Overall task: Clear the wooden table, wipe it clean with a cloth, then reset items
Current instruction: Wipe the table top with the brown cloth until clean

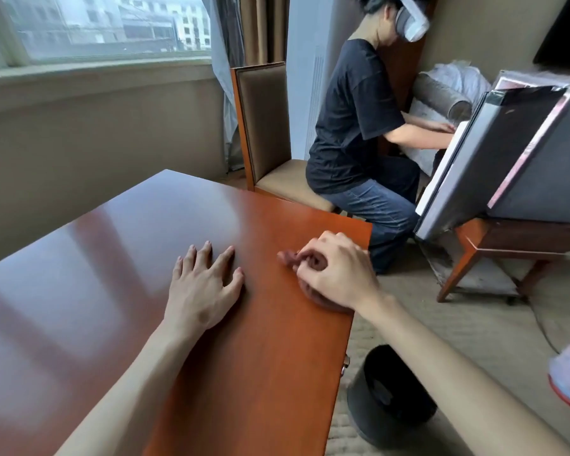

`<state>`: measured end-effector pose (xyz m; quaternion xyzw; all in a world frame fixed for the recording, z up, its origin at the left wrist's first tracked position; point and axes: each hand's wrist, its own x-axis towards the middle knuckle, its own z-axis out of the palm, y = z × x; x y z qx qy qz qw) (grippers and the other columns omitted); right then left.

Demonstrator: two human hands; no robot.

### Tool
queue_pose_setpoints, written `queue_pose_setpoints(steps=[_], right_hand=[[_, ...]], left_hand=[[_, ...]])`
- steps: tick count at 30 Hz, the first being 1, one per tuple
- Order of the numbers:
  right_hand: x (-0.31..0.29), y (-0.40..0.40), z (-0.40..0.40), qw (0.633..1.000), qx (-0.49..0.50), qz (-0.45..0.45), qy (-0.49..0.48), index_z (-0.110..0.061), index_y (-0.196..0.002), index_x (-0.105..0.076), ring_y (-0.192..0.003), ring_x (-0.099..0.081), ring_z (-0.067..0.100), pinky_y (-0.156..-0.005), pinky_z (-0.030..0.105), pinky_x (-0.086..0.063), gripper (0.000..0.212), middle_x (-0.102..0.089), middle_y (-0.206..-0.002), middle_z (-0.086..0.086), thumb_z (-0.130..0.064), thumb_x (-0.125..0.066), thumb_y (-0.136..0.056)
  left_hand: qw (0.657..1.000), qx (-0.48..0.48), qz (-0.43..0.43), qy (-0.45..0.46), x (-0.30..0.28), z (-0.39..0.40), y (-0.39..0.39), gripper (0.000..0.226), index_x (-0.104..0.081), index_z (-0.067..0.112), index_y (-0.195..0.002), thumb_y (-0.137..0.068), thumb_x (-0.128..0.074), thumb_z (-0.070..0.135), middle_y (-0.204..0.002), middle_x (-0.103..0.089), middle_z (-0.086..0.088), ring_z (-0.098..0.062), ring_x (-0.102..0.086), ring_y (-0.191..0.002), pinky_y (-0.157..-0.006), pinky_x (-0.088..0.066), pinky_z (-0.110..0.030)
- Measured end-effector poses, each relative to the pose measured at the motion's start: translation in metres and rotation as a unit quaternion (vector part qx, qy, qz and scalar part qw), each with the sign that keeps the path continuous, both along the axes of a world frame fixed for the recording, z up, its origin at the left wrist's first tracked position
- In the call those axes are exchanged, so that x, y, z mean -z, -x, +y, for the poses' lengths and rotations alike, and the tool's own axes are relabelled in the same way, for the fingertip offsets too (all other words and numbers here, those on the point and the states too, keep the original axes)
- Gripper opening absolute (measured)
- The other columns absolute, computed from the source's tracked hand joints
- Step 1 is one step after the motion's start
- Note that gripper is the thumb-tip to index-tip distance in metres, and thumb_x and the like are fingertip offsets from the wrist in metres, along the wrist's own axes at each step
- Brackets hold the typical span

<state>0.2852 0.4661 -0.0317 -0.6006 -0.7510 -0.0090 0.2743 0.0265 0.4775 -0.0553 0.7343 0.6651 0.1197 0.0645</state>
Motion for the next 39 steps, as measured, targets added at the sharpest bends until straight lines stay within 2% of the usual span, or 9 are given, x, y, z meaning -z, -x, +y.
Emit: queue_pose_setpoints(steps=[6,10,14,20,25,28,31,35,39], right_hand=[[0.0,-0.038,0.136,0.986,0.161,-0.034,0.006,-0.022,-0.096,-0.067,-0.104,-0.06,0.033,-0.082,0.042,-0.047,0.037,-0.063,-0.102,0.006,-0.056,-0.057,-0.087],[-0.001,-0.004,0.205,0.984,0.174,-0.043,0.014,-0.021,-0.11,-0.071,-0.113,-0.059,0.035,-0.092,0.046,-0.047,0.043,-0.066,-0.114,0.009,-0.055,-0.056,-0.089],[-0.001,0.072,0.236,0.991,0.128,-0.023,0.012,-0.022,-0.106,-0.073,-0.112,-0.059,0.035,-0.088,0.043,-0.046,0.041,-0.068,-0.113,0.009,-0.056,-0.057,-0.089],[-0.002,0.112,0.163,0.999,-0.015,-0.044,0.002,-0.024,-0.097,-0.071,-0.103,-0.06,0.031,-0.085,0.039,-0.046,0.033,-0.065,-0.103,0.005,-0.052,-0.06,-0.085],[0.005,0.096,0.043,0.997,-0.07,-0.015,-0.008,-0.031,-0.092,-0.072,-0.092,-0.057,0.021,-0.083,0.038,-0.049,0.03,-0.063,-0.094,-0.006,-0.054,-0.057,-0.081],[0.008,0.097,-0.015,0.989,-0.144,-0.008,-0.025,-0.034,-0.088,-0.073,-0.087,-0.057,0.016,-0.083,0.035,-0.047,0.022,-0.061,-0.09,-0.01,-0.048,-0.06,-0.079],[0.008,0.093,-0.016,0.984,-0.178,-0.011,-0.028,-0.034,-0.091,-0.074,-0.088,-0.058,0.014,-0.081,0.033,-0.049,0.021,-0.063,-0.092,-0.012,-0.047,-0.063,-0.079],[0.005,0.092,0.065,0.997,-0.071,-0.037,-0.016,-0.033,-0.097,-0.073,-0.095,-0.059,0.019,-0.082,0.038,-0.052,0.032,-0.064,-0.096,-0.008,-0.056,-0.057,-0.082],[0.005,0.104,0.169,0.999,0.011,-0.042,-0.01,-0.027,-0.097,-0.071,-0.1,-0.06,0.028,-0.082,0.038,-0.047,0.034,-0.065,-0.098,0.002,-0.056,-0.056,-0.086]], left_hand=[[1.0,0.003,-0.002,-0.015,0.008,0.008,0.002,0.077,-0.023,0.044,-0.157,-0.086,-0.008,0.069,-0.167,-0.017,-0.003,-0.027,-0.004,-0.155,-0.125,-0.003,-0.043],[1.0,-0.006,0.006,-0.022,0.009,0.011,0.002,0.077,-0.023,0.046,-0.156,-0.086,-0.007,0.073,-0.167,-0.018,0.0,-0.026,-0.004,-0.155,-0.125,-0.002,-0.043],[1.0,-0.015,0.0,-0.014,0.007,0.01,-0.001,0.076,-0.023,0.047,-0.156,-0.086,-0.009,0.073,-0.167,-0.017,0.003,-0.023,-0.001,-0.155,-0.125,0.0,-0.042],[0.993,-0.018,-0.12,-0.011,-0.006,0.006,0.005,0.072,-0.041,0.047,-0.149,-0.087,-0.013,0.069,-0.164,-0.028,0.006,-0.018,-0.011,-0.154,-0.125,-0.007,-0.04],[0.963,-0.007,-0.268,0.009,-0.016,0.011,0.014,0.059,-0.055,0.033,-0.143,-0.089,-0.039,0.05,-0.151,-0.049,0.0,-0.018,-0.04,-0.142,-0.12,-0.027,-0.043],[0.981,-0.006,-0.196,0.006,-0.023,0.015,0.032,0.049,-0.052,0.029,-0.145,-0.097,-0.048,0.035,-0.152,-0.045,-0.001,-0.023,-0.044,-0.138,-0.112,-0.035,-0.039],[0.996,-0.008,-0.092,-0.006,-0.024,0.022,0.057,0.049,-0.046,0.034,-0.148,-0.101,-0.043,0.045,-0.157,-0.039,-0.002,-0.023,-0.035,-0.143,-0.113,-0.033,-0.042],[0.999,-0.044,0.003,0.012,-0.01,0.035,0.091,0.063,-0.033,0.043,-0.153,-0.095,-0.025,0.067,-0.165,-0.024,-0.005,-0.029,-0.014,-0.153,-0.124,-0.013,-0.045],[0.997,-0.072,0.002,0.023,0.002,0.046,0.1,0.075,-0.017,0.05,-0.156,-0.087,-0.01,0.076,-0.169,-0.01,0.001,-0.025,0.0,-0.155,-0.125,-0.001,-0.044]])
